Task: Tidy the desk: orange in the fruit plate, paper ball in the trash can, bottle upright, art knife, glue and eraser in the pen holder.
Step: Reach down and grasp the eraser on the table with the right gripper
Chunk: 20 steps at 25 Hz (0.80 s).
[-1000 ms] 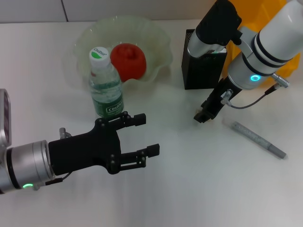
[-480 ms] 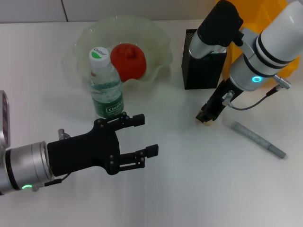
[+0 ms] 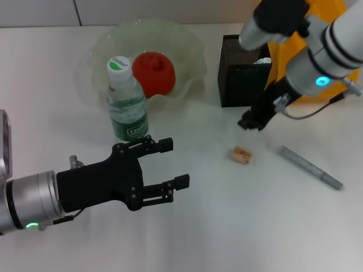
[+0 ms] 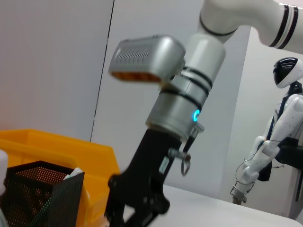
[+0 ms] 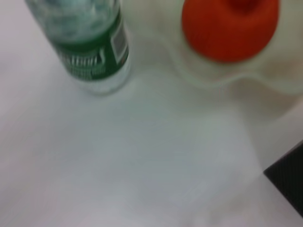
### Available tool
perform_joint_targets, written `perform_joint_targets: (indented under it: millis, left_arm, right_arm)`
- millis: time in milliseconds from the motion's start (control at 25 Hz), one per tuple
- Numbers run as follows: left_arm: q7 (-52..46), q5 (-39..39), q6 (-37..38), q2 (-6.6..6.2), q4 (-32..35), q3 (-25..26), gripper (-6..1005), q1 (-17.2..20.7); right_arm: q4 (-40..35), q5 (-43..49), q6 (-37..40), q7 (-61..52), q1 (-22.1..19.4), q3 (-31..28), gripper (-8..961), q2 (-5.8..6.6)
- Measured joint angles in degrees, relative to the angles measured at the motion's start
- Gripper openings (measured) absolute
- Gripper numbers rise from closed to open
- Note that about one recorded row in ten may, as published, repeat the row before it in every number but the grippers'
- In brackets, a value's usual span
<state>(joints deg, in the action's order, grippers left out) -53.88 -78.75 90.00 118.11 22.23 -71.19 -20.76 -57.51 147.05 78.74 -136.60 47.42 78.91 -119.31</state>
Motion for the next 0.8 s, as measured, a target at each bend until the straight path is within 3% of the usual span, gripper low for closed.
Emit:
perform_joint_targets:
  millis: [40, 120, 400, 600, 800]
  left_arm:
    - [0.0, 0.0, 0.0, 0.0, 0.0, 0.0, 798, 0.0]
    - [0.1, 0.0, 0.0, 0.0, 0.0, 0.0, 798, 0.0]
    - [0.1, 0.0, 0.0, 0.0, 0.0, -0.1, 798, 0.0]
    - [0.1, 0.0, 0.0, 0.01, 0.0, 0.0, 799, 0.1]
    - [0.0, 0.0, 0.0, 0.01, 0.0, -0.2, 799, -0.2]
  right_arm:
    - [-2.6, 0.0, 1.3, -0.2, -0.8, -0.8, 220, 0.03]
    - [-8.2, 0.0, 4.0, -0.6, -2.2, -2.8, 80, 0.05]
    - [-8.5, 0.1, 7.4, -0.8, -1.3, -3.2, 85, 0.12]
    - [-6.9, 0.2, 9.2, 0.1, -0.9, 0.7, 89, 0.05]
    - [-3.3, 0.3, 7.8, 1.2, -0.6, 4.1, 239, 0.01]
